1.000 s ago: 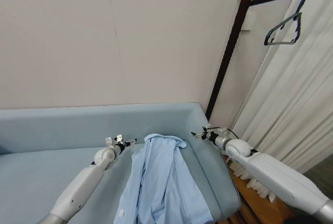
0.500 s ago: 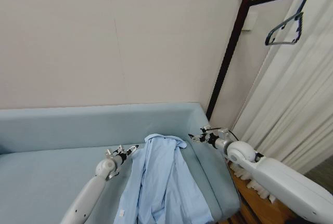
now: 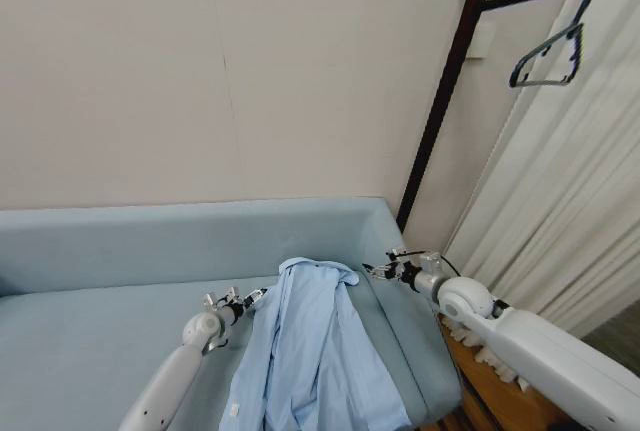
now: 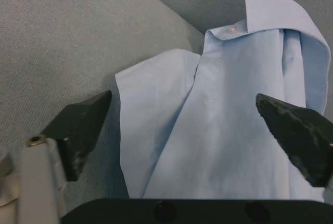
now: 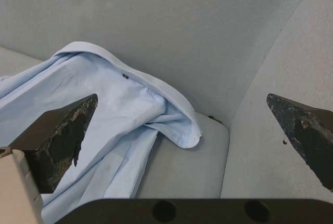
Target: Pick up the clothes from the sofa and hang them on the clothes hanger.
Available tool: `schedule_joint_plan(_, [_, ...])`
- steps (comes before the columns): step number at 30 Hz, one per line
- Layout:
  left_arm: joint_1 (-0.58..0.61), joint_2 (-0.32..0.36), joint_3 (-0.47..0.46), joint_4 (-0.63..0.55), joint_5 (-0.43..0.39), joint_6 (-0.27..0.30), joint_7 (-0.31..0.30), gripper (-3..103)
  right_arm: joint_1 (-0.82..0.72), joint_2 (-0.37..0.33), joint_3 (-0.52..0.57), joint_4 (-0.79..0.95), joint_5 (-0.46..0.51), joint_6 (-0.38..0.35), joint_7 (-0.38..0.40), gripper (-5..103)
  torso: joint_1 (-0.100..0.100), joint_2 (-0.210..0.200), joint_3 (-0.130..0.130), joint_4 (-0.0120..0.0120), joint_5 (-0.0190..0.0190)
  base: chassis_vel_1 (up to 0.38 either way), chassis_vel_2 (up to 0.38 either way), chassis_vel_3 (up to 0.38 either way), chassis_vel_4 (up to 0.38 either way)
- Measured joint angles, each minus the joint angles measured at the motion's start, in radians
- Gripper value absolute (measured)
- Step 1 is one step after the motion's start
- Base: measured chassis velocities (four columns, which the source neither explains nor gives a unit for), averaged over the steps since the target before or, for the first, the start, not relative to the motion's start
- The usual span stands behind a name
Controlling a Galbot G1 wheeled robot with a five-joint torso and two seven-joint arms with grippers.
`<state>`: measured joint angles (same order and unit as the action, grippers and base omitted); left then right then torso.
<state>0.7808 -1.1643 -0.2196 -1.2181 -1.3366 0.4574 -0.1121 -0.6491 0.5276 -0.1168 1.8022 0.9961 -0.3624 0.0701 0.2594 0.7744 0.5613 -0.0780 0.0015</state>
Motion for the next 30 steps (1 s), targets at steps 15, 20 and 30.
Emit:
schedule_joint_plan(15, [-0.019, -0.015, 0.0, 0.068, 0.029, -0.028, 0.019, 31, 0.004, -0.004, -0.026, -0.005, -0.01, 0.001, -0.007, 100, 0.0, 0.0, 0.0, 0.0002, -0.0001, 0.0, 0.0, 0.0, 0.0])
schedule_joint_plan(20, [-0.017, -0.016, -0.004, 0.064, 0.03, -0.039, 0.02, 15, 0.005, -0.006, -0.029, -0.007, -0.011, 0.001, -0.005, 100, 0.0, 0.0, 0.0, 0.0001, -0.0001, 0.0, 0.0, 0.0, 0.0])
schedule_joint_plan(30, [0.025, 0.018, -0.038, -0.036, 0.035, -0.057, -0.008, 0, -0.027, -0.009, 0.014, 0.003, -0.011, 0.002, -0.005, 100, 0.0, 0.0, 0.0, 0.0001, -0.0002, 0.0, 0.0, 0.0, 0.0])
